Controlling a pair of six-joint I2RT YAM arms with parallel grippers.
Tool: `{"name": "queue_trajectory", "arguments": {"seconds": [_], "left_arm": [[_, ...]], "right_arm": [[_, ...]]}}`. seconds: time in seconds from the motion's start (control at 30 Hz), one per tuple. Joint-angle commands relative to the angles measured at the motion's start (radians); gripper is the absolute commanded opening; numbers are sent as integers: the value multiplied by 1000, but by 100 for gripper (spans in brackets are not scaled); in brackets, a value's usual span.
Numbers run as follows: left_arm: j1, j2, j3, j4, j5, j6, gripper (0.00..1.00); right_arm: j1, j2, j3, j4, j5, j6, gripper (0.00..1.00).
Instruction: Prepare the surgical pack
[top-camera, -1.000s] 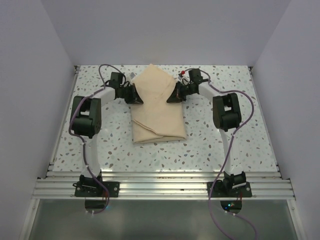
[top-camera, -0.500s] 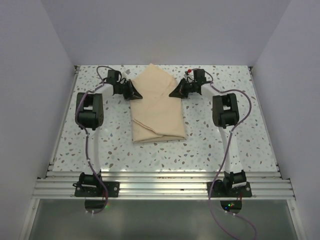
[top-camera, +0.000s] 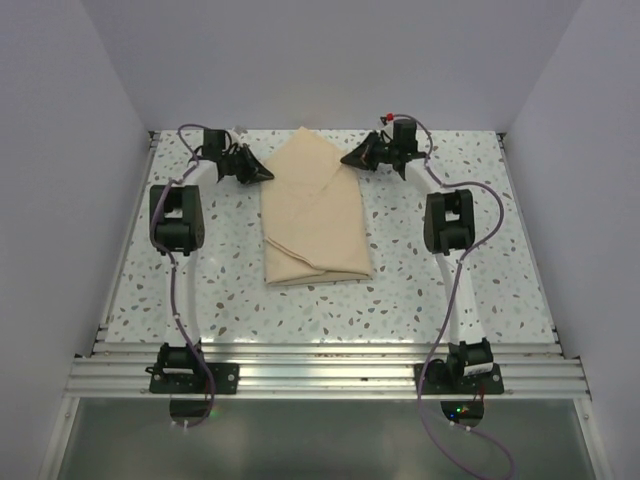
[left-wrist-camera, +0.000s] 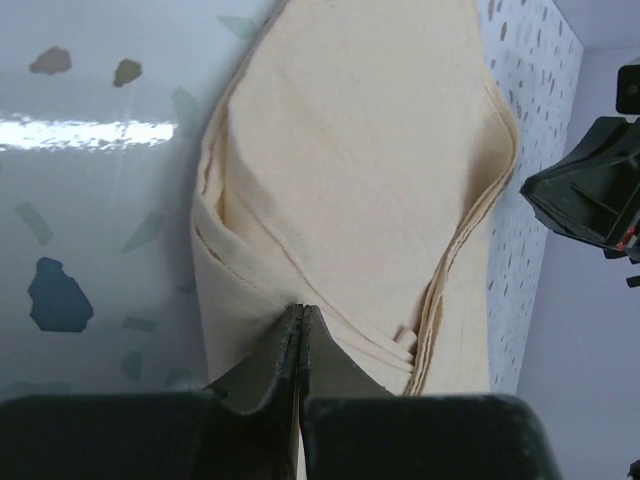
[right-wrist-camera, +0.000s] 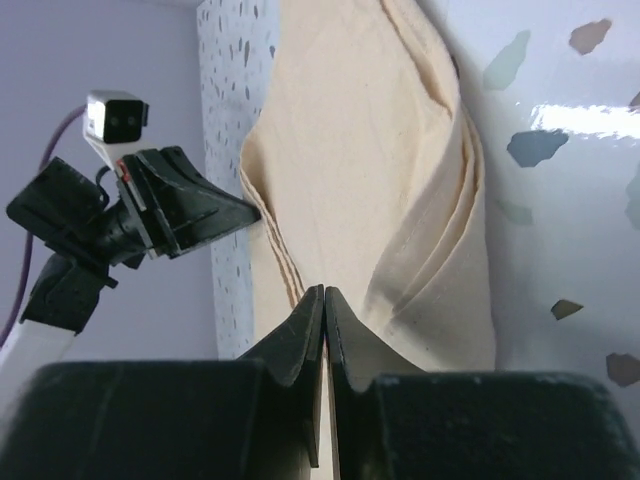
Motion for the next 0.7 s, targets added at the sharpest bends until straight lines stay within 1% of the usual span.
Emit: {"name": "queue_trajectory", "arguments": {"seconds": [0.0,0.1,0.17,0.23,0.3,0.33,0.37,0.4,0.43,0.47,0.5,0.53,0.57,0.6,0.67], "left_arm": [[10,83,23,0,-6,-79,1],[10,124,51,-30,-20,-95,1],[37,142,86,-81,-37,-92,1],[50,135,89,-86,-51,-95,1],[60,126,94,-81,-46,-93,2],[67,117,97,-75,-41,-84,6],[69,85,94,-60,-34,-77,19],[69,65,89,-28,-29,-66,25],[70,40,66,-11,-28,-47,30],[69,-18,49,11,-31,-38,39],[70,-46,20,37,-49,-29,41],[72,-89,13,37,-64,-3,44],[73,-106,5,37,-80,9,47],[75,-118,-3,36,-106,22,47],[79,-124,-1,31,-124,37,50]], "right_arm": [[1,77,57,-23,55,58,6],[0,100,43,-84,116,51,5],[0,105,43,-127,148,38,5],[-5,97,60,-190,184,2,5],[-8,85,64,-192,192,-28,6],[-8,74,71,-183,184,-35,7],[-9,71,90,-174,172,-40,8],[-9,66,101,-169,143,-46,10],[-11,51,110,-158,130,-49,14],[-14,36,109,-151,121,-52,17],[-14,19,101,-148,124,-69,19],[-17,-28,88,-143,132,-78,24],[-20,-52,50,-138,136,-86,26],[-28,-76,34,-135,142,-100,29],[-35,-119,8,-154,168,-121,40]]}}
